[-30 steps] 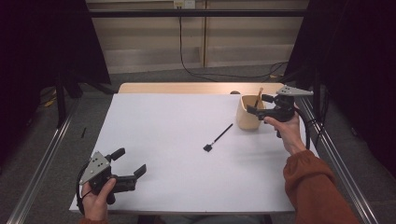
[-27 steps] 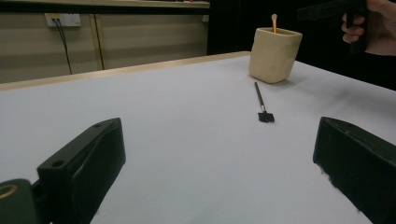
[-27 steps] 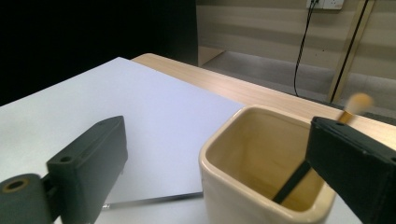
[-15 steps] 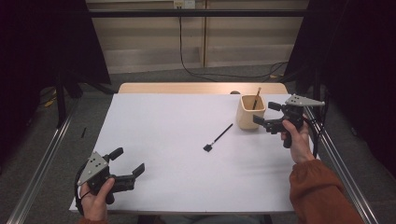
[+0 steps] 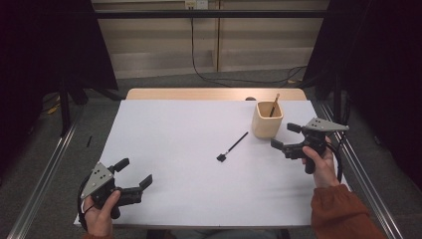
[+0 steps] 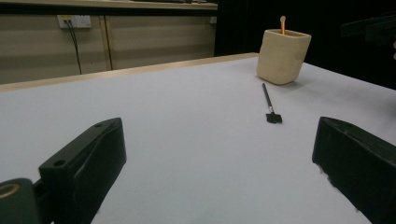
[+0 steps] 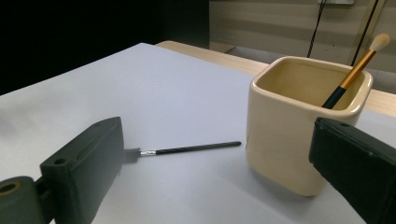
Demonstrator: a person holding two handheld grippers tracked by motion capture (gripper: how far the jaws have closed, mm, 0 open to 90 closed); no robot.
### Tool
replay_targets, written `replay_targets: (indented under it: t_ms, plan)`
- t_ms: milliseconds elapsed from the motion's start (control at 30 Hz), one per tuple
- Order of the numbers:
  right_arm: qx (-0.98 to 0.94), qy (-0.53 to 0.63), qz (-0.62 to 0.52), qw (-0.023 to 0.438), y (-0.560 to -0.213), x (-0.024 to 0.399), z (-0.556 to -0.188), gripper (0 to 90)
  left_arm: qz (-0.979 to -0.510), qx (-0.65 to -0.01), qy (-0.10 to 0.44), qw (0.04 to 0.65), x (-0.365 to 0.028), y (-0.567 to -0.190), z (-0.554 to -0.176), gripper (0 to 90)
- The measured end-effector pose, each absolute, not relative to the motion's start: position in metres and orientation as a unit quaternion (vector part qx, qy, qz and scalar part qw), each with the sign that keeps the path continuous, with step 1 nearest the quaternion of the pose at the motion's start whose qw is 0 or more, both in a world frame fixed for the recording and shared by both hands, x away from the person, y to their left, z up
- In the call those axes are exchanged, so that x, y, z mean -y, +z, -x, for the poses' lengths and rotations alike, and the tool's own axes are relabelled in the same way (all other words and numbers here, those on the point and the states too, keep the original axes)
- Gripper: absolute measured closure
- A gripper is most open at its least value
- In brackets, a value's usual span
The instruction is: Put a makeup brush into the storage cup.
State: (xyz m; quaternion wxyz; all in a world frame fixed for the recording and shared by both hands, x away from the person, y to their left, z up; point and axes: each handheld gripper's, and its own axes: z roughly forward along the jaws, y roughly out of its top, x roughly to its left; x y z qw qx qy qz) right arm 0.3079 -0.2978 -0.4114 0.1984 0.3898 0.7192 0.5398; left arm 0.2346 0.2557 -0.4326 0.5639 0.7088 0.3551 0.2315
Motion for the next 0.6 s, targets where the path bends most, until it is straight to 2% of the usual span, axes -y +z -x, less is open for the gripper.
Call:
replay_targets:
  t_ms: [267,600]
  plan:
    - [-0.711,0.538,-0.399,0.214,-0.416,0.297,-0.288,3.7,-0.711,-0.355,0.226,0.564,-0.253,-0.430,-0.227,2.9]
    - [-0.716,0.530,-0.402,0.211,-0.427,0.299,-0.259,3.7,-0.709,-0.353,0.232,0.564,-0.257,-0.432,-0.225,2.6]
